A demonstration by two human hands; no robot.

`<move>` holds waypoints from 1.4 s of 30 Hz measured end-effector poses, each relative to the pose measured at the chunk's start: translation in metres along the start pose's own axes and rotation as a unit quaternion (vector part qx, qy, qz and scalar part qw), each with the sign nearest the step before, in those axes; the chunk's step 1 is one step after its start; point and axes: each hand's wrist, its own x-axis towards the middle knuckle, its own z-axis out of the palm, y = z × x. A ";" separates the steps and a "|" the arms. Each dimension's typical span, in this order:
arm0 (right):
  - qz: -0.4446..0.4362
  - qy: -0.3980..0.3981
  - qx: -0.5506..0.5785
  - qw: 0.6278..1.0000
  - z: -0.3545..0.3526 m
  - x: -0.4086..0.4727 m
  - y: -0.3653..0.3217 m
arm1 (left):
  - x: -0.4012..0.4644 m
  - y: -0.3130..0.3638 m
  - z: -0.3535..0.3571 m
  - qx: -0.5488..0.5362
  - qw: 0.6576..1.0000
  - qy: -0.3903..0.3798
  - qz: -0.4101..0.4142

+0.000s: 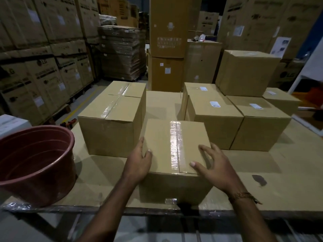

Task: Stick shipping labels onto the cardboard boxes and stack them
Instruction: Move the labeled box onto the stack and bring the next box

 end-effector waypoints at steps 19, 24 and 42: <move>-0.015 -0.049 -0.127 0.991 0.021 0.054 -0.010 | 0.049 -0.005 0.004 0.147 0.973 0.171 0.055; -0.050 -0.035 -0.203 0.977 0.025 0.085 -0.021 | 0.073 -0.004 -0.010 0.202 0.960 0.154 0.114; -0.012 -0.023 -0.306 0.952 0.065 0.228 -0.050 | 0.236 0.002 -0.064 0.189 0.961 0.121 0.161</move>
